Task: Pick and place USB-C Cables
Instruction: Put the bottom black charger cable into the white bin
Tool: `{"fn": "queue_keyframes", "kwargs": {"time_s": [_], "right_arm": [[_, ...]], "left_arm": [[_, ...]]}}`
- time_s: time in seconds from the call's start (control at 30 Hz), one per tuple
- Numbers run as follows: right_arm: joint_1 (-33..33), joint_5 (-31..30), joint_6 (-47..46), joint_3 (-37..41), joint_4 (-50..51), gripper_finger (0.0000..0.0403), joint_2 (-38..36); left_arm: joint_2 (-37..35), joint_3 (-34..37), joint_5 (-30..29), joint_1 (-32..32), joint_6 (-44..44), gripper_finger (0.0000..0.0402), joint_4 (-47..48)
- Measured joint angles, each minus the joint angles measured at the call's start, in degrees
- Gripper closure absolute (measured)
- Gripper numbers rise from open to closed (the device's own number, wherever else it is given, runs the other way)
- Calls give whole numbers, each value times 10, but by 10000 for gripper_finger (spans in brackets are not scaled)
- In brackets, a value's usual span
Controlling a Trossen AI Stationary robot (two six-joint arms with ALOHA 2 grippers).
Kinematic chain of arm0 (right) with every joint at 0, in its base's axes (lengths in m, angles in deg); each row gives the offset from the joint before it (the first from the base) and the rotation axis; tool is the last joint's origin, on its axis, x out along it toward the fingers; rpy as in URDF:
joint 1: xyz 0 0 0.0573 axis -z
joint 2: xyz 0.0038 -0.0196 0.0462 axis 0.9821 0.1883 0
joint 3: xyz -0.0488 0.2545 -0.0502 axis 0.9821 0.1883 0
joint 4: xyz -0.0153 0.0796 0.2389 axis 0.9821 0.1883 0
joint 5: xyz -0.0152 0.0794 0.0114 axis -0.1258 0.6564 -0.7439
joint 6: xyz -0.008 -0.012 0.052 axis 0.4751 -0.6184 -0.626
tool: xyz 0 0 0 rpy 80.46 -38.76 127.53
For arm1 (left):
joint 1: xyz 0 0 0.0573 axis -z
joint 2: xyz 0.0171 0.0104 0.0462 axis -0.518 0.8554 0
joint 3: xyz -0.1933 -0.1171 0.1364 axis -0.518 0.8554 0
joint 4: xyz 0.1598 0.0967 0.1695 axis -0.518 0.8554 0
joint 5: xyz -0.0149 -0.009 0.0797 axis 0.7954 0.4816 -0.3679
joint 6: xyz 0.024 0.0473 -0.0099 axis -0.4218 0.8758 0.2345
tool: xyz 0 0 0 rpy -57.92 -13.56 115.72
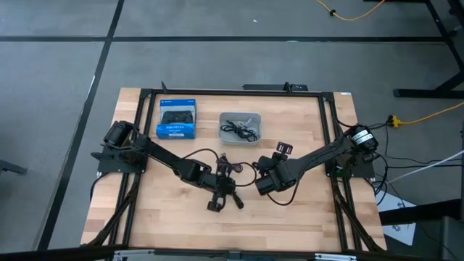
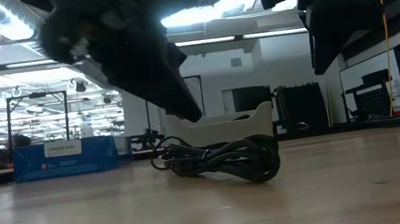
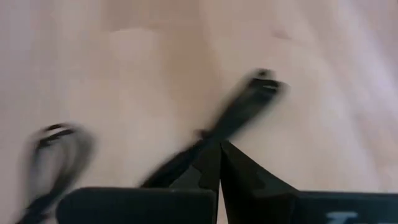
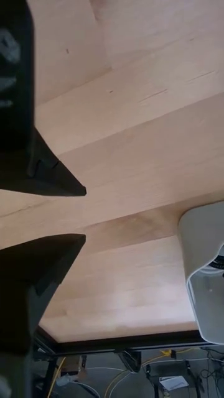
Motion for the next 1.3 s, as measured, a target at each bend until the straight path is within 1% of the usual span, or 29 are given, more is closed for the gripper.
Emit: {"fn": "queue_keyframes", "kwargs": {"time_s": [0.07, 0.1, 0.3, 0.33, 0.43, 0.5, 0.6, 0.67, 0.73, 0.77, 0.8, 0.83, 0.87, 0.97, 1.03, 1.13, 1.3], "right_arm": [[0, 0, 0, 0, 1, 290, 0], [0, 0, 0, 0, 1, 290, 0], [0, 0, -1, 0, 3, 290, 0], [0, 0, -1, 0, 3, 290, 0], [0, 0, -2, 0, 3, 290, 0], [0, 0, -1, 0, 4, 290, 0], [0, -1, -1, 0, 4, 290, 0], [0, -1, -1, 0, 4, 290, 0], [0, -1, -1, 0, 4, 290, 0], [0, -1, -1, 0, 4, 290, 0], [0, -1, -1, 0, 5, 290, 0], [0, -1, -1, 0, 5, 290, 0], [0, -1, -1, 0, 6, 290, 0], [0, -1, -1, 0, 9, 290, 0], [0, -1, -1, 0, 8, 290, 0], [0, 0, -1, 0, 8, 290, 0], [0, 0, -1, 0, 8, 290, 0]], "left_arm": [[10, 0, 37, 1, 15, 401, 4], [16, 0, 44, 2, 17, 401, 7], [52, 0, 32, -6, 19, 401, -9], [59, 0, 18, -8, 20, 401, -17], [75, 0, -53, -14, 32, 401, -64], [78, 0, -91, -17, 44, 401, -106], [78, 0, -125, -22, 62, 401, -156], [78, 0, -161, -23, 63, 401, -180], [78, 0, -203, -23, 60, 401, -183], [78, 0, -217, -23, 55, 401, -179], [78, 0, -218, -23, 48, 401, -171], [78, 0, -203, -22, 46, 401, -163], [77, 0, -175, -21, 48, 401, -155], [70, 0, -76, -12, 63, 401, -153], [69, -1, -36, -6, 64, 401, -154], [70, 0, -14, -5, 86, 401, -151], [80, 0, -4, -20, 90, 401, -155]]}}
